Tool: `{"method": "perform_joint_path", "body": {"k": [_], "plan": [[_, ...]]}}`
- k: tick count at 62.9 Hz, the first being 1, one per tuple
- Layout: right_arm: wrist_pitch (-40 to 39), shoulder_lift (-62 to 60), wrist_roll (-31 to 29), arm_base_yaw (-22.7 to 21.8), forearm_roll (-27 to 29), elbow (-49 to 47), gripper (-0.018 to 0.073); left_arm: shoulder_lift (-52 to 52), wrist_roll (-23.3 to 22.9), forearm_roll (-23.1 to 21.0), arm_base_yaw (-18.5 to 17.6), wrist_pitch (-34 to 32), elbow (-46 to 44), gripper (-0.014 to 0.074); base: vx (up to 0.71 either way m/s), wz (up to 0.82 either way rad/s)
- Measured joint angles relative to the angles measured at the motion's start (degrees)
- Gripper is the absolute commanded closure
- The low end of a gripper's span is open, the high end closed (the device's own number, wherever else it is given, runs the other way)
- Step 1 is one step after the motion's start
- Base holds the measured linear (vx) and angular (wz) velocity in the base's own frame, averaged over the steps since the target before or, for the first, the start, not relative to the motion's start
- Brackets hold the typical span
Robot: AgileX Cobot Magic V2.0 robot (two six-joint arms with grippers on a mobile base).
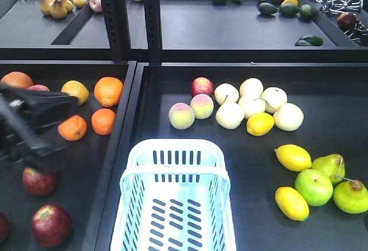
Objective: Pick three apples into basket with both arms
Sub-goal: 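Reach the left gripper down and grasp the light-blue basket handle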
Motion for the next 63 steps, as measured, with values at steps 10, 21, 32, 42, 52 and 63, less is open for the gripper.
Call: {"method": "perform_joint_path", "body": {"k": [10,21,32,42,52,63], "plan": [[0.0,0.0,0.0,0.0,0.0,0.0,0.0568,9.3,11.0,-4.7,0.0,6.8,-7.5,0.0127,0.00,0.00],[0.0,0.0,0.0,0.0,0.0,0.0,0.0568,20.0,26.8,-14.5,0.0,14.7,-13.7,0.0066,0.00,0.00],[0.0,0.0,0.0,0.0,0.0,0.0,0.0568,29.4,38.6,-18.8,-0.8,18.4,-16.5,0.0087,0.00,0.00],[0.0,0.0,0.0,0.0,0.0,0.0,0.0568,33.7,42.1,-18.9,-0.9,18.2,-17.6,0.0106,0.00,0.00],[0.0,0.0,0.0,0.0,0.0,0.0,0.0568,34.7,44.1,-18.9,-0.9,17.8,-17.7,0.0113,0.00,0.00],[0.0,0.0,0.0,0.0,0.0,0.0,0.0568,36.1,44.2,-18.6,-0.9,17.4,-18.0,0.0113,0.00,0.00]]}}
